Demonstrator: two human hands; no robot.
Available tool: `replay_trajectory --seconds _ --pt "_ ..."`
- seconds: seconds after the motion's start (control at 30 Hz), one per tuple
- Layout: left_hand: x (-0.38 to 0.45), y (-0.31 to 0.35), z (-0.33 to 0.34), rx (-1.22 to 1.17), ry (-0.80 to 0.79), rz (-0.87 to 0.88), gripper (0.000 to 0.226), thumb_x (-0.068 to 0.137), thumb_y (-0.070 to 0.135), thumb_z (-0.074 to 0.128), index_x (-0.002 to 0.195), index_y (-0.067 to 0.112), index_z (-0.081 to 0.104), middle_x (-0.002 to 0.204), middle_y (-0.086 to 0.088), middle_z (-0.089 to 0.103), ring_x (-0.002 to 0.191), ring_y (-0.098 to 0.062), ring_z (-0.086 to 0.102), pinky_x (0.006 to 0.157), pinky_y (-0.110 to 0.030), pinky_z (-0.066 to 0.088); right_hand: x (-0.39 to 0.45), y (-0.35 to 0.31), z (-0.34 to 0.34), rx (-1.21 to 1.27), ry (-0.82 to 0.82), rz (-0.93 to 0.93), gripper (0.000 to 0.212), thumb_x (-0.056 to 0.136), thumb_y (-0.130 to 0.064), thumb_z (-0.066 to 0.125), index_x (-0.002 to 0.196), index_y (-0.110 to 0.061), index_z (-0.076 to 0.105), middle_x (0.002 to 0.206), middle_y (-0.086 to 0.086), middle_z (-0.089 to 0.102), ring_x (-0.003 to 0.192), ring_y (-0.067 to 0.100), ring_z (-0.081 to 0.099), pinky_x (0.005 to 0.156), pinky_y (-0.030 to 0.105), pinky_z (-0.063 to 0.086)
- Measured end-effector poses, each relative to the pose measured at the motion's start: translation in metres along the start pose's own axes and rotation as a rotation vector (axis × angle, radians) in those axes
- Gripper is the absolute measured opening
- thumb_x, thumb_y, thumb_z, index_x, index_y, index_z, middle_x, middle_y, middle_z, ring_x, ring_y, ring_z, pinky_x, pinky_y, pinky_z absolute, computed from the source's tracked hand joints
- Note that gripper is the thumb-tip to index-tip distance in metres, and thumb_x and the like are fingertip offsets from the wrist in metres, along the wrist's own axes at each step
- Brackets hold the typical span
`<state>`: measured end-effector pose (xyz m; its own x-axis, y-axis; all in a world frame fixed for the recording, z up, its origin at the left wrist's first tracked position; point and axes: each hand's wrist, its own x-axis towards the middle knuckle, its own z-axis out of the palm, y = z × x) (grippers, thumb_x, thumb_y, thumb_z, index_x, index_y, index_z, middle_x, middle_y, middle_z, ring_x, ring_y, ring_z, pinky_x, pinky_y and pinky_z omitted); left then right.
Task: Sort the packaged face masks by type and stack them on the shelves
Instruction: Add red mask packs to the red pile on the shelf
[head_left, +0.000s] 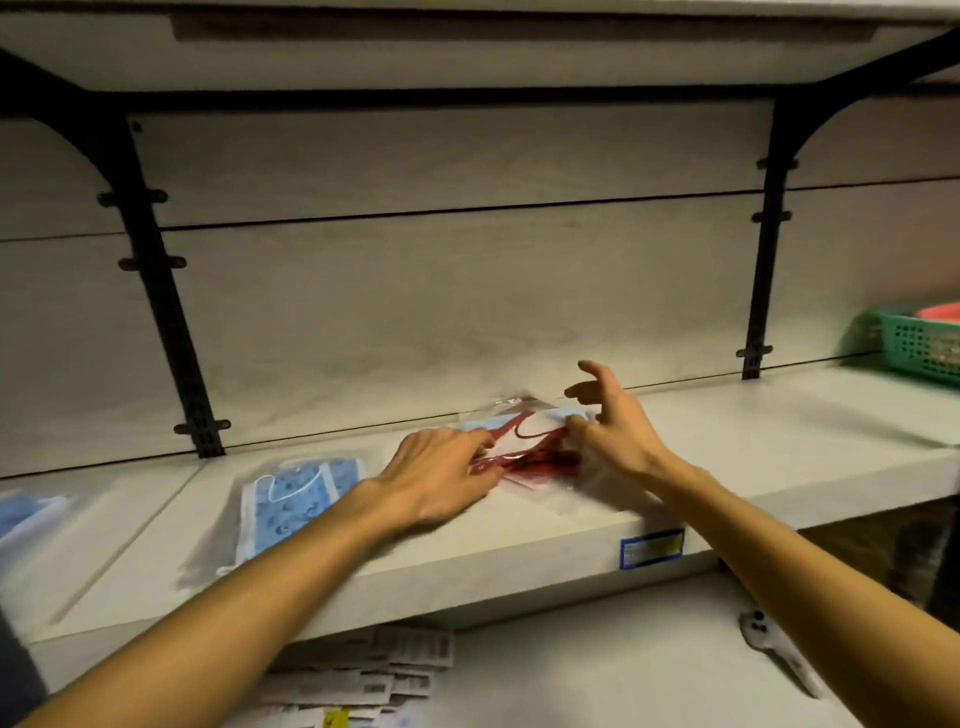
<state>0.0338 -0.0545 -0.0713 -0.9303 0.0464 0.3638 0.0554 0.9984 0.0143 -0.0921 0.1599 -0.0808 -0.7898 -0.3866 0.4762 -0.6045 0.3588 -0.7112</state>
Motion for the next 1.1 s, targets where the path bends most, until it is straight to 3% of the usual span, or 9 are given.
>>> replay_trajectory --seconds 0.07,0.13,0.27,0.47,0.6,0.67,0.73,0.9,1.1 --pt "0.01 -0.007 -0.002 -0.01 0.079 -0.061 0.028 0.088 0.045 0.046 0.095 0.024 0.063 0.094 -0.006 0.072 0.087 -0.035 0.064 0.066 -0.037 0.046 0.011 -0.001 0.005 0.133 0.043 -0.005 0.062 0.091 -0.005 0.062 0.148 -0.015 0.039 0.123 0.006 0.066 0.114 0.022 0.062 0.1 0.05 0.051" --pt "0.02 -0.015 0.0 -0.038 0.17 -0.15 0.02 0.088 0.035 0.052 0.096 0.023 0.065 0.092 -0.008 0.073 0.088 -0.037 0.065 0.067 -0.036 0.046 0.02 -0.004 0.011 0.21 0.107 -0.047 0.058 0.09 0.0 0.06 0.144 -0.013 0.045 0.118 0.006 0.068 0.11 0.02 0.064 0.097 0.048 0.053" --pt "0.036 -0.025 0.009 -0.204 0.335 -0.361 0.017 0.09 0.033 0.06 0.101 0.023 0.068 0.092 -0.004 0.076 0.09 -0.036 0.067 0.069 -0.035 0.048 0.038 -0.008 0.016 0.016 0.143 -0.231 0.061 0.084 -0.015 0.062 0.143 -0.02 0.046 0.126 -0.001 0.063 0.113 0.013 0.059 0.091 0.042 0.054" --pt "0.047 -0.039 0.018 -0.44 0.431 -0.511 0.016 0.087 0.028 0.069 0.1 0.02 0.073 0.093 -0.003 0.077 0.083 -0.028 0.07 0.074 -0.04 0.057 0.036 0.015 0.026 -0.226 -0.226 -0.224 0.06 0.081 -0.052 0.066 0.136 -0.04 0.047 0.13 -0.013 0.063 0.113 0.005 0.059 0.099 0.036 0.053" --pt "0.047 -0.039 0.018 -0.509 0.469 -0.5 0.009 0.084 0.027 0.073 0.091 0.026 0.07 0.086 0.003 0.075 0.079 -0.022 0.07 0.072 -0.038 0.058 0.039 0.021 0.029 -0.345 -0.325 -0.221 0.068 0.07 -0.077 0.064 0.128 -0.042 0.054 0.127 -0.02 0.062 0.109 0.003 0.061 0.096 0.029 0.053" --pt "0.046 -0.038 0.017 -0.532 0.477 -0.508 0.007 0.083 0.025 0.073 0.089 0.026 0.069 0.084 0.005 0.075 0.079 -0.022 0.071 0.074 -0.039 0.058 0.038 0.021 0.029 -0.319 -0.357 -0.225 0.07 0.065 -0.081 0.066 0.123 -0.042 0.056 0.12 -0.026 0.062 0.104 0.0 0.062 0.087 0.014 0.051" --pt "0.047 -0.039 0.015 -0.571 0.481 -0.528 0.007 0.083 0.024 0.073 0.09 0.024 0.07 0.085 0.004 0.076 0.08 -0.022 0.071 0.076 -0.041 0.058 0.036 0.022 0.029 -0.337 -0.351 -0.248 0.069 0.063 -0.08 0.067 0.121 -0.042 0.058 0.117 -0.028 0.061 0.1 -0.004 0.06 0.079 0.004 0.042" --pt "0.046 -0.04 0.01 -0.644 0.562 -0.554 0.012 0.085 0.02 0.072 0.093 0.027 0.068 0.088 0.005 0.076 0.082 -0.019 0.073 0.08 -0.043 0.059 0.044 0.024 0.026 -0.438 -0.291 -0.325 0.045 0.079 -0.062 0.064 0.115 -0.035 0.068 0.122 -0.015 0.069 0.107 0.012 0.065 0.089 0.031 0.053" --pt "0.046 -0.033 0.005 -0.657 0.708 -0.486 0.018 0.085 0.026 0.068 0.102 0.024 0.068 0.092 0.002 0.076 0.081 -0.019 0.073 0.078 -0.043 0.06 0.046 0.026 0.018 -0.406 -0.208 -0.382 0.026 0.099 -0.042 0.05 0.118 -0.033 0.066 0.108 -0.006 0.074 0.098 0.024 0.067 0.075 0.033 0.048"
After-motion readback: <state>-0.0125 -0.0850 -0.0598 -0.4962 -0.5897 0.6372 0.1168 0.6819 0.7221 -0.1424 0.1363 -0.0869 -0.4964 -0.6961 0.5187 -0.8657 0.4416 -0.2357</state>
